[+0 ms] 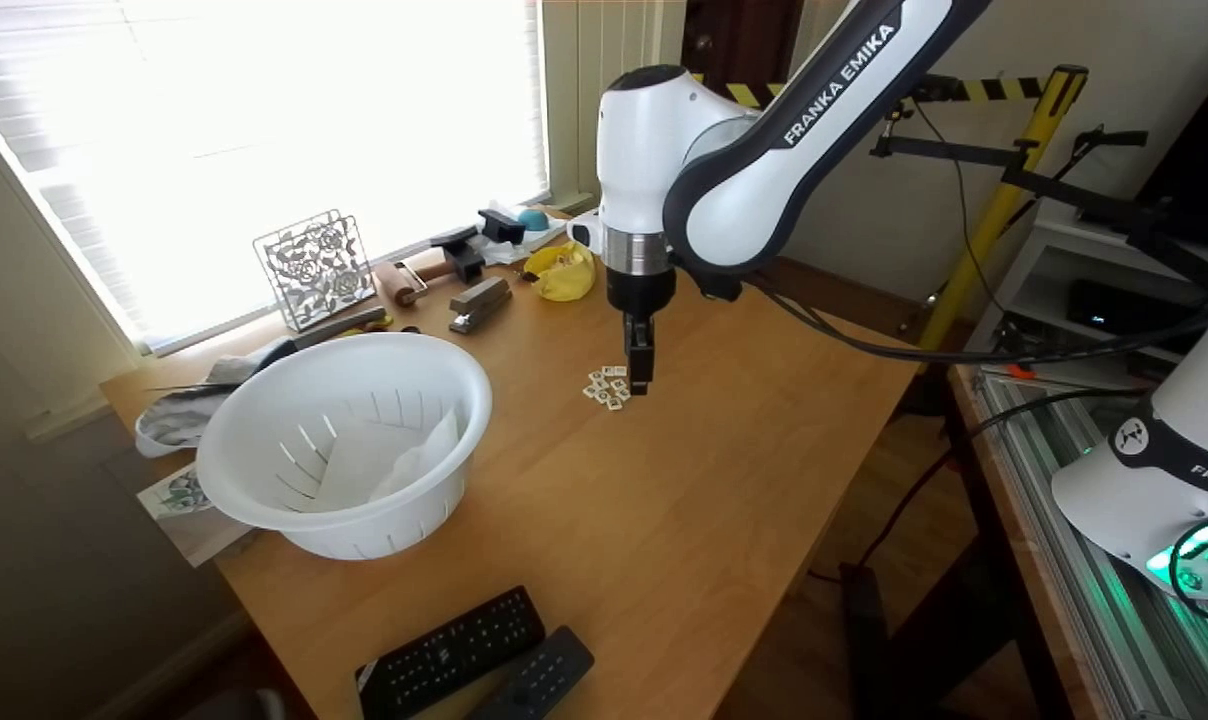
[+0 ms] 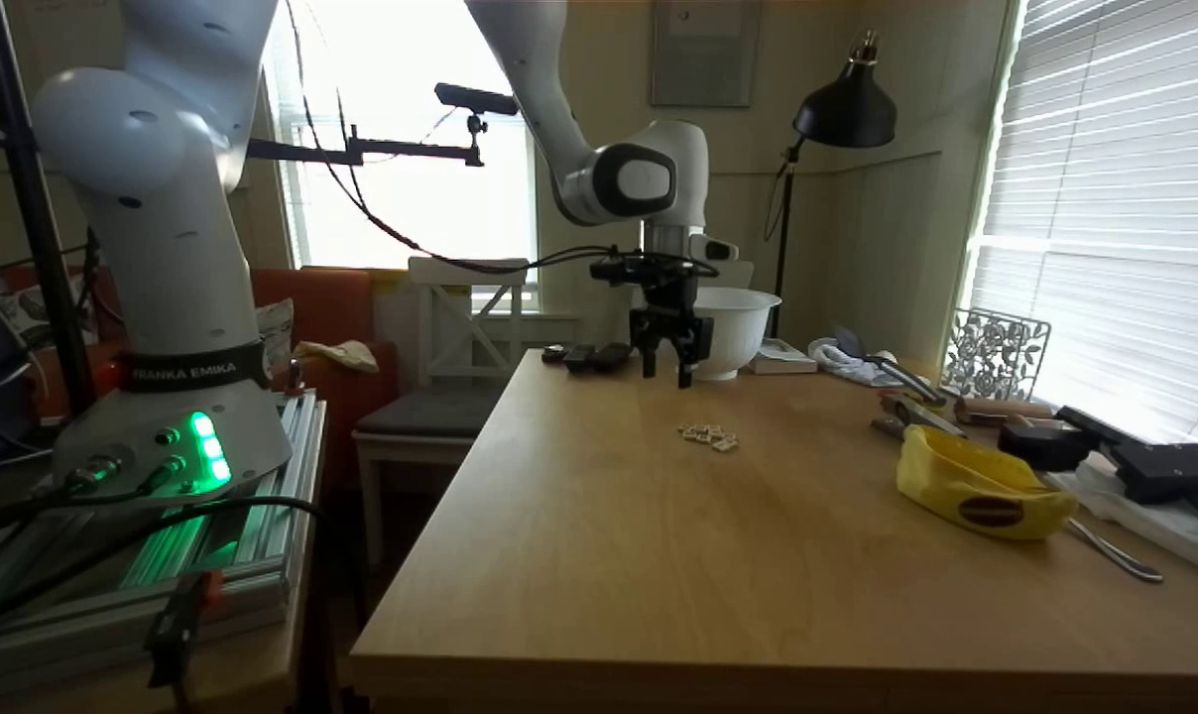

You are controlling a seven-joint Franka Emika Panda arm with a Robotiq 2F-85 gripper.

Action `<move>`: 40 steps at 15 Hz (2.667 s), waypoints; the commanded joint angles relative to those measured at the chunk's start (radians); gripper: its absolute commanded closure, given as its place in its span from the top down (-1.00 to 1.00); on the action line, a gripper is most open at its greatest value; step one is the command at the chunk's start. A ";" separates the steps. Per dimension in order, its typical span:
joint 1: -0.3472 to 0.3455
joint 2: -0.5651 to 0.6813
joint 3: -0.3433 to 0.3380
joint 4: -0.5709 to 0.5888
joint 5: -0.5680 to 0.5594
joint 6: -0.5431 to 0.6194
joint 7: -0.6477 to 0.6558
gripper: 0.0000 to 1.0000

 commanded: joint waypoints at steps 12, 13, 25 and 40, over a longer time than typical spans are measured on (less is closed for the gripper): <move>-0.051 0.149 0.022 0.062 -0.022 0.193 -0.044 -1.00; -0.054 0.157 0.024 0.067 -0.022 0.192 -0.050 -1.00; -0.072 0.211 0.041 0.110 -0.022 0.187 -0.093 -1.00; -0.142 0.275 0.141 0.213 0.034 0.128 -0.130 -1.00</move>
